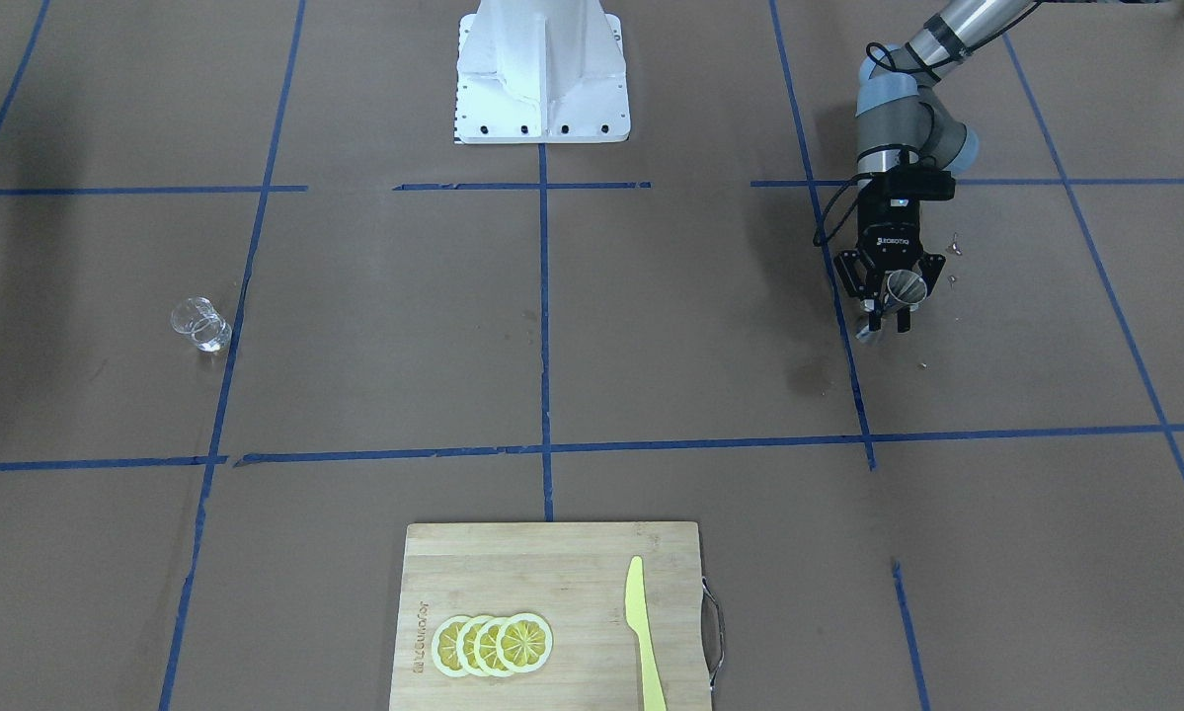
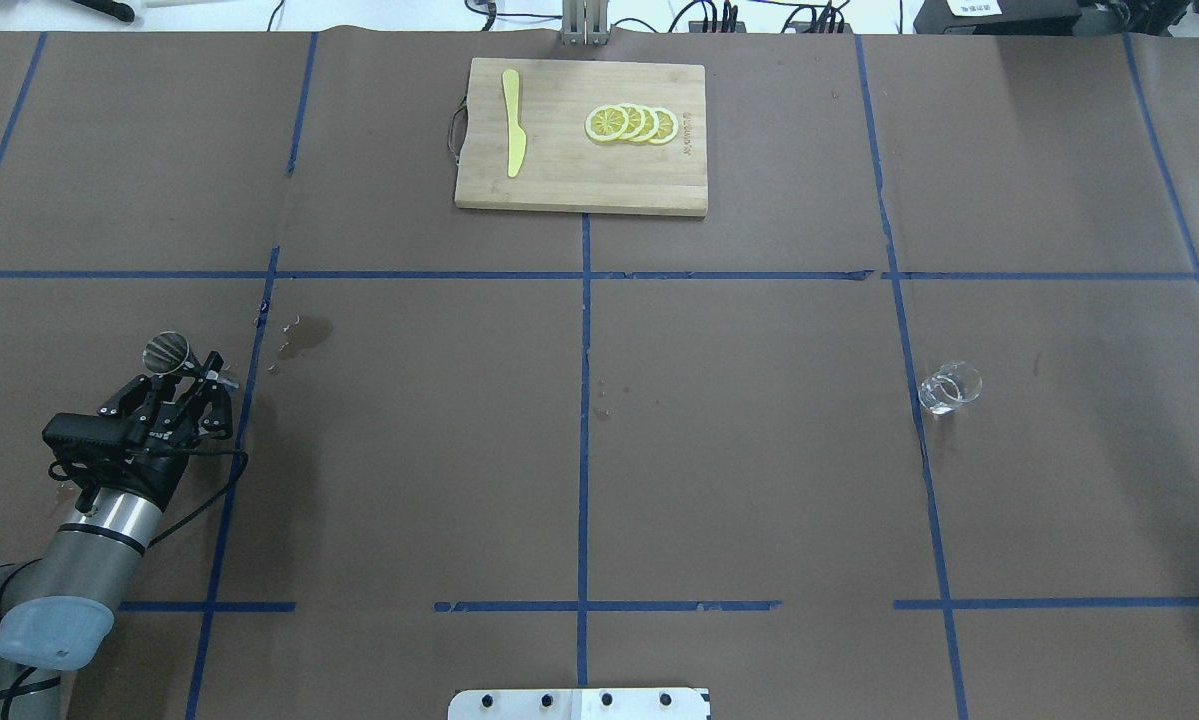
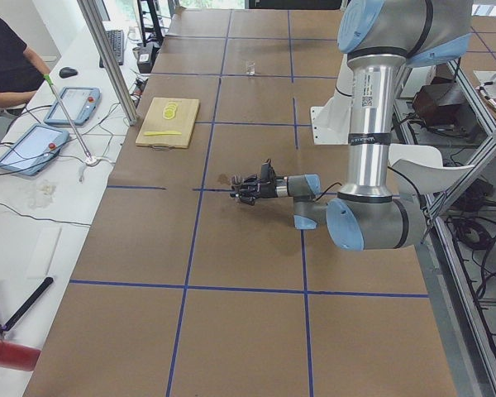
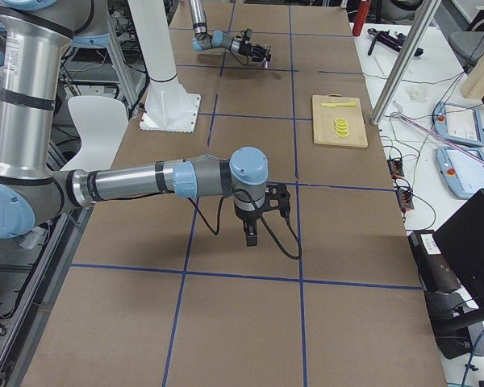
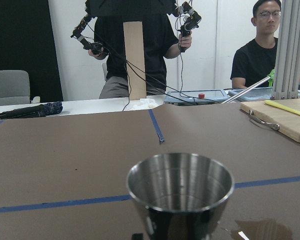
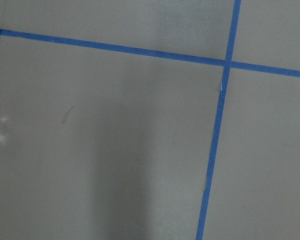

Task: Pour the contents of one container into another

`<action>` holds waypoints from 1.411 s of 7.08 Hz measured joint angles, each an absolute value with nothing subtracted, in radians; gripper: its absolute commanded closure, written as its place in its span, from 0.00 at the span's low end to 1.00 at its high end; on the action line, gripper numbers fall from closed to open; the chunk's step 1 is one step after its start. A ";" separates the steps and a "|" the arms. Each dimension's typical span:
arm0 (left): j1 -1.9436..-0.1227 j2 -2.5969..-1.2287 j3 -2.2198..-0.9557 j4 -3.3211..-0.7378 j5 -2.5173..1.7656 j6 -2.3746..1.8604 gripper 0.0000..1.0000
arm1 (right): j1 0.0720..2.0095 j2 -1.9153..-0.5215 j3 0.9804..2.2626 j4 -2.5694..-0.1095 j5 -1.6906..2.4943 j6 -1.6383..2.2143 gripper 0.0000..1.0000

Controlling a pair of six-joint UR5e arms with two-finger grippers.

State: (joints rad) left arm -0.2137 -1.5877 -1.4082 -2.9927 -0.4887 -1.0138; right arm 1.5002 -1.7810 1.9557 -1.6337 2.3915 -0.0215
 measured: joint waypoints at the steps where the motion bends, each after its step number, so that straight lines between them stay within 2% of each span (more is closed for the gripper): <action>1: -0.213 -1.587 -1.408 -2.993 -0.489 -1.014 1.00 | 1.500 -1.781 1.955 -1.634 2.391 -0.022 0.00; 4: -0.210 -1.552 -1.437 -3.009 -0.501 -1.003 1.00 | 1.500 -1.781 1.956 -1.634 2.391 -0.021 0.00; 7: -0.210 -1.520 -1.547 -3.017 -0.533 -0.962 1.00 | 1.500 -1.778 1.972 -1.632 2.395 -0.016 0.00; 10: -0.201 -1.584 -1.575 -3.018 -0.544 -0.861 1.00 | 1.458 -1.776 2.005 -1.448 2.399 0.013 0.00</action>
State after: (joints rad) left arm -0.2011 -1.5840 -1.5751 -3.0178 -0.5440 -0.8610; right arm 1.4580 -1.7765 2.0047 -1.4480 2.3994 0.0127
